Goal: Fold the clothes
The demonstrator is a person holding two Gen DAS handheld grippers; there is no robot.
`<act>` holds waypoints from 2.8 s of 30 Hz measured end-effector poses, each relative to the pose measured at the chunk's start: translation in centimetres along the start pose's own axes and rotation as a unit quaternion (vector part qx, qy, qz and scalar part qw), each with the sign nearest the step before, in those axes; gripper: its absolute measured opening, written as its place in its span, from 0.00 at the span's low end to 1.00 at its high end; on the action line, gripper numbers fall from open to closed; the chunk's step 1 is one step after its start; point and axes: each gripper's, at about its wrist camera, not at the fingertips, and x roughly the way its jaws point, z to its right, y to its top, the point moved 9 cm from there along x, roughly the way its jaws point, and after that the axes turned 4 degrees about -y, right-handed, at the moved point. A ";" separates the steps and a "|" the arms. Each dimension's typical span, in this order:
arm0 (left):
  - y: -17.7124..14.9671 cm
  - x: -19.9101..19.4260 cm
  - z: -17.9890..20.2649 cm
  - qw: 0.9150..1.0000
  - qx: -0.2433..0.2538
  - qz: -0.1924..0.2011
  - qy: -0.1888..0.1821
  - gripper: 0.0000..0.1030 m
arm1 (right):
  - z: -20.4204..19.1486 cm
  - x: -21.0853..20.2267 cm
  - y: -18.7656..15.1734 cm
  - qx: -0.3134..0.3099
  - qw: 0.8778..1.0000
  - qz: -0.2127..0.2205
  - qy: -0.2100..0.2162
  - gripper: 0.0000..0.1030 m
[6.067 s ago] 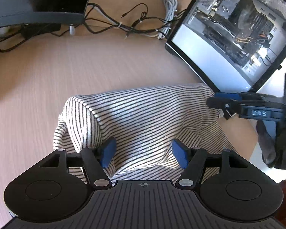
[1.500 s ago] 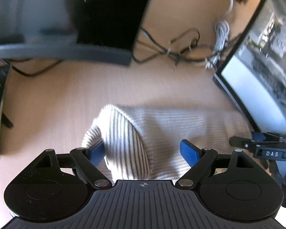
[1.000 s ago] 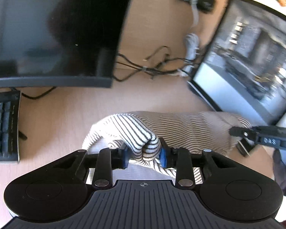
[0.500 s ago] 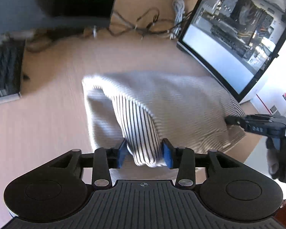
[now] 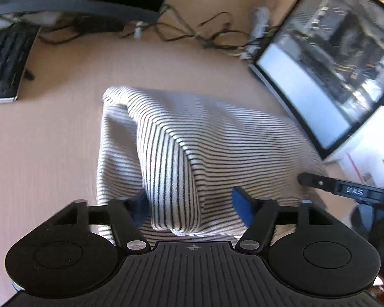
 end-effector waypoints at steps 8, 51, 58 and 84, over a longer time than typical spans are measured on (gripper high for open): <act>2.4 -3.0 -0.2 0.999 -0.024 0.032 0.022 0.33 | -2.6 -3.9 1.6 -0.021 0.996 0.022 0.083 0.19; 1.8 0.5 5.8 0.999 -0.010 0.029 -0.037 1.00 | -5.7 1.8 -1.0 -0.197 0.980 0.039 0.013 1.00; 0.8 2.2 3.2 0.999 -0.048 0.000 -0.012 1.00 | -5.4 0.8 -0.1 -0.193 0.980 0.030 0.037 1.00; 8.3 10.1 1.6 0.996 0.085 -0.015 -0.034 1.00 | -3.6 4.6 3.7 -0.183 0.982 0.014 -0.036 0.99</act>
